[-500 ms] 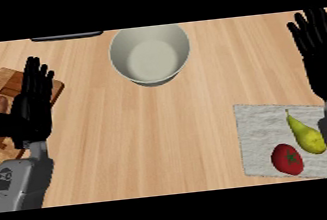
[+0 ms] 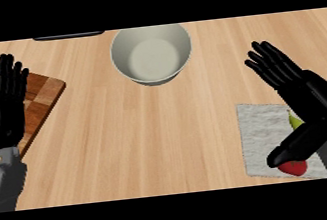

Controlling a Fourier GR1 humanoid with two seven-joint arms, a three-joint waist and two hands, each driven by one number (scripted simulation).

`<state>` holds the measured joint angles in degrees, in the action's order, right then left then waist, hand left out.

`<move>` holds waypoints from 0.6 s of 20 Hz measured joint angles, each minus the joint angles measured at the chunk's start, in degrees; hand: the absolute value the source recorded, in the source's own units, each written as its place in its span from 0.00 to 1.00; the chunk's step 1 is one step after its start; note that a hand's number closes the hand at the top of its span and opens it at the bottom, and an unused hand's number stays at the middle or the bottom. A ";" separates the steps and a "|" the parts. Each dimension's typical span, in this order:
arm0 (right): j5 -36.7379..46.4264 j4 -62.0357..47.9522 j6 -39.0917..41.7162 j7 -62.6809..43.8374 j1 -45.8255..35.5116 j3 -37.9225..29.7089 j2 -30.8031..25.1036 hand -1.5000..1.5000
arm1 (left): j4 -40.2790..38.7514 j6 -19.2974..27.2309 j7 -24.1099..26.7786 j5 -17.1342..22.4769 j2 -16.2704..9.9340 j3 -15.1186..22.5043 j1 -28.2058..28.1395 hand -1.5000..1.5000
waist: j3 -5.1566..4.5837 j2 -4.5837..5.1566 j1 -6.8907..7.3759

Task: Pick the pear from the placemat and place it in the bowl

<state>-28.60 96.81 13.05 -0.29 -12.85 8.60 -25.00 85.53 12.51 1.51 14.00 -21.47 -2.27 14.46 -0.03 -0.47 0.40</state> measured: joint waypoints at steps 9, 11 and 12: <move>3.62 6.10 16.17 14.62 15.56 -9.96 -12.95 0.00 | -1.68 -4.74 1.41 1.64 -3.38 -3.87 -1.16 0.50 | 0.06 0.27 -1.30; 4.35 5.15 18.29 14.72 14.91 -13.36 -16.91 0.00 | -1.15 -5.18 0.96 1.97 -3.48 -4.03 -1.21 0.50 | 0.05 0.30 -1.07; 4.89 4.57 19.19 14.65 14.64 -14.87 -18.67 0.00 | -1.13 -5.45 0.95 2.07 -3.64 -4.25 -1.27 0.50 | 0.04 0.32 -0.99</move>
<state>-23.72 101.38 32.24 14.36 1.79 -6.27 -43.67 84.39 7.06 2.46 16.07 -25.11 -6.52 13.19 0.00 -0.15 -0.58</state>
